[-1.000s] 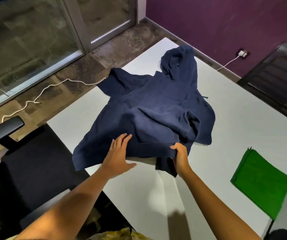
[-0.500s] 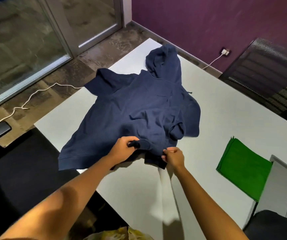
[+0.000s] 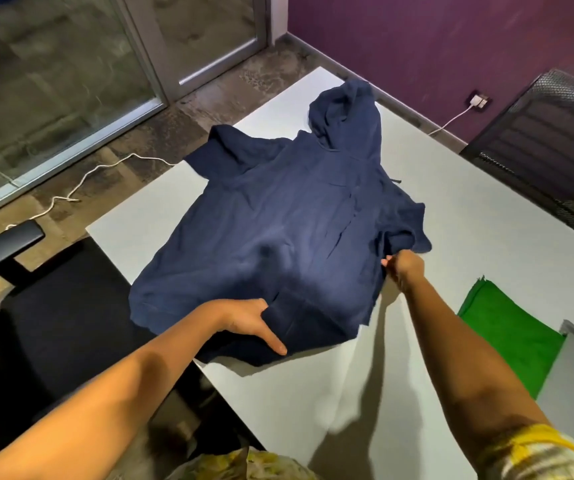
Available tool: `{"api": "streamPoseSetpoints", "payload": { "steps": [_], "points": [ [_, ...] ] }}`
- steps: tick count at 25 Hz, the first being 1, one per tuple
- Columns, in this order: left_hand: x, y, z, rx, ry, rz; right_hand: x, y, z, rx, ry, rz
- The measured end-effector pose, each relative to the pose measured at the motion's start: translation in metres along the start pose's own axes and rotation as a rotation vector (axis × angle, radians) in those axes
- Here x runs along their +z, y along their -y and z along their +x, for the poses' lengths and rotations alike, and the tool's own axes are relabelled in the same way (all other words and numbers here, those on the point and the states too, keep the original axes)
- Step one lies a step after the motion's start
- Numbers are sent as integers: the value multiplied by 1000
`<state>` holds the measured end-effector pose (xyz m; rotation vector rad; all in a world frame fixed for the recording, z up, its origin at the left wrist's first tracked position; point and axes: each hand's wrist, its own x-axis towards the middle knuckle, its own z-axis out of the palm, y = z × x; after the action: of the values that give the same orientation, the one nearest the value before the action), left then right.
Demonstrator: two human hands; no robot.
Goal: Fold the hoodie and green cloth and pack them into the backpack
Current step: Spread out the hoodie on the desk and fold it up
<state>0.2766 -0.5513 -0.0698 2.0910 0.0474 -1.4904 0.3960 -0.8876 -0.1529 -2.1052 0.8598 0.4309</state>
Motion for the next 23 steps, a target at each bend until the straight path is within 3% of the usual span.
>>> {"api": "streamPoseSetpoints", "payload": {
  "steps": [2,4,6,9,12,15,19,23],
  "points": [
    [7,-8,-1,-34,52,132,-31,8,12,-57,-156,-170],
    [19,-13,2,-3,49,281,-70,20,17,-63,-297,-63],
    [39,-22,7,90,-15,436,-110,34,22,-113,-452,72],
    [78,-33,19,297,-200,639,-148,47,21,-181,-657,25],
    [111,-31,41,602,-302,953,-151,41,18,-171,-611,-81],
    [128,-23,57,766,-72,1165,-128,14,16,-119,-396,-84],
    [137,-9,58,657,146,931,-73,-16,-3,-90,-200,-108],
    [125,5,52,512,150,540,-19,-42,-31,-169,-253,-236]
  ]
}}
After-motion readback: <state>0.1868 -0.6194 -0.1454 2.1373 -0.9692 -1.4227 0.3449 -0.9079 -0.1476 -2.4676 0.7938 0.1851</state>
